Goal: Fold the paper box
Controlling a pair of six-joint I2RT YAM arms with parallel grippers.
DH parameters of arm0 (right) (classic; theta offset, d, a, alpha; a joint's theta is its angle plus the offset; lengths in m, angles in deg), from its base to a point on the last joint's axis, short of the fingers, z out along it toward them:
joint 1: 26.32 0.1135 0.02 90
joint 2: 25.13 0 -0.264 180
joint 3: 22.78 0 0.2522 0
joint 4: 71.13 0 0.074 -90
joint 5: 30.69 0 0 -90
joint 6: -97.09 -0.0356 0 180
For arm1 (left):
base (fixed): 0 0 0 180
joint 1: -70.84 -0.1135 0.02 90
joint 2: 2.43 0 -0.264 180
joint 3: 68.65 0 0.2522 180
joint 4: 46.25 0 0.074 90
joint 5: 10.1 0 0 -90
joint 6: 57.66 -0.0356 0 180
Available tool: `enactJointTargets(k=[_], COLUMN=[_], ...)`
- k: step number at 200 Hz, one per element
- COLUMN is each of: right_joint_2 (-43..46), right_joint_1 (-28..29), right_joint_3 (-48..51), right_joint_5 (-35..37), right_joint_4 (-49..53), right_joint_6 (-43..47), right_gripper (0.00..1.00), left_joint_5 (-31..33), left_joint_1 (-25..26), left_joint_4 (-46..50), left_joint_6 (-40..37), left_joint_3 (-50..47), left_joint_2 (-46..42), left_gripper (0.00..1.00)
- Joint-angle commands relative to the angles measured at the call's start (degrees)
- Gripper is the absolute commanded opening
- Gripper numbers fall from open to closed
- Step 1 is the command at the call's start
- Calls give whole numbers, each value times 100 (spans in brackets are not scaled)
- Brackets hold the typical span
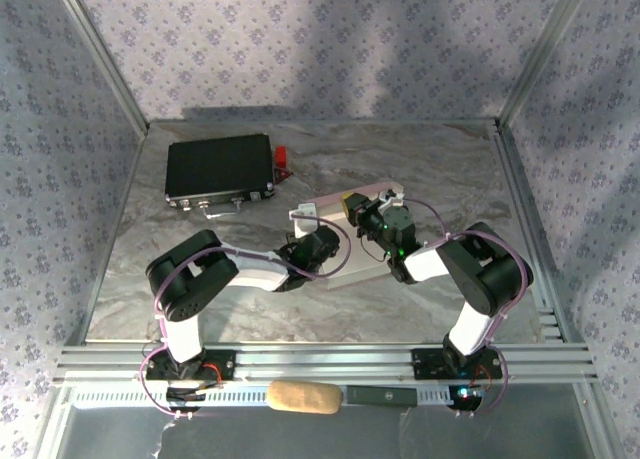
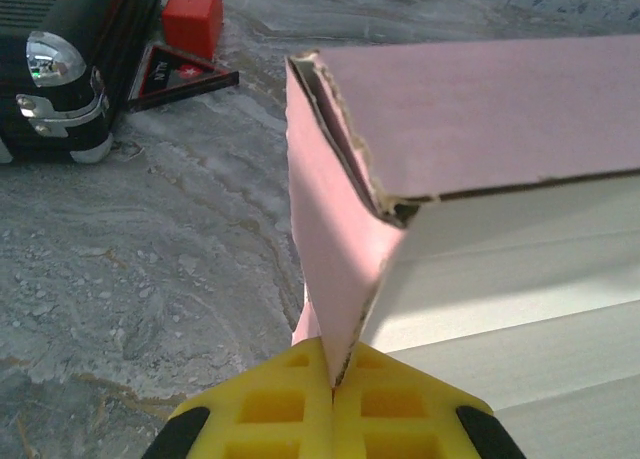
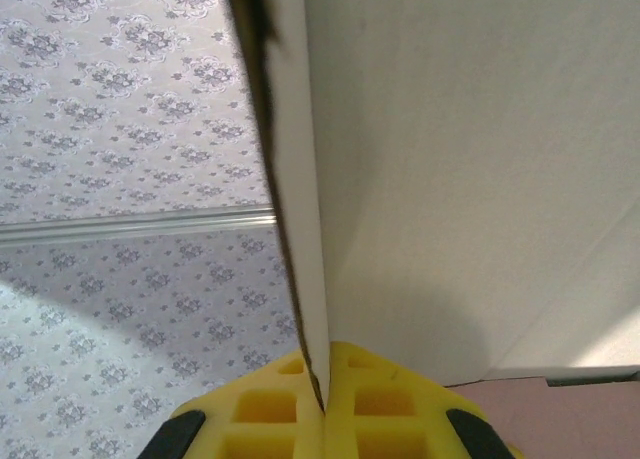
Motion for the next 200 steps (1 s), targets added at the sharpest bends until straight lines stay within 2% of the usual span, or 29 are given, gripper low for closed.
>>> enactJointTargets(k=[1, 38, 65, 94, 112, 129, 148, 173, 200], right_joint_2=[195, 1523, 3119, 4471, 4680, 4420, 3899, 3322, 2898], right_joint_1=[127, -73, -326, -804, -1211, -1394, -1317, -1063, -815], right_joint_3=[106, 172, 2, -295, -813, -1500, -2260, -3077, -3510], right_joint_5=[-521, -428, -307, -354, -581, -760, -764, -591, -419], right_joint_4=[655, 2119, 4169, 5864, 7007, 7950, 8677, 9253, 9479], right_joint_6=[73, 643, 1244, 1707, 2100, 2568, 2935, 3263, 3368], right_gripper=[9, 48, 65, 69, 65, 63, 61, 60, 60], left_joint_5=[-14, -79, -168, -388, -608, -893, -1183, -1393, -1509], left_joint_1=[-18, -36, -87, -161, -222, -335, -453, -518, -516], left_joint_4=[913, 810, 1090, 1560, 2205, 2946, 3507, 4019, 4234], left_joint_6=[467, 206, -17, -439, -704, -847, -994, -1038, -1036], left_joint_3=[151, -168, -338, -468, -389, -205, -45, 110, 188], left_joint_2=[212, -182, -666, -1351, -1882, -2299, -2660, -2960, -3117], left_gripper=[0, 0, 0, 0, 0, 0, 0, 0, 0])
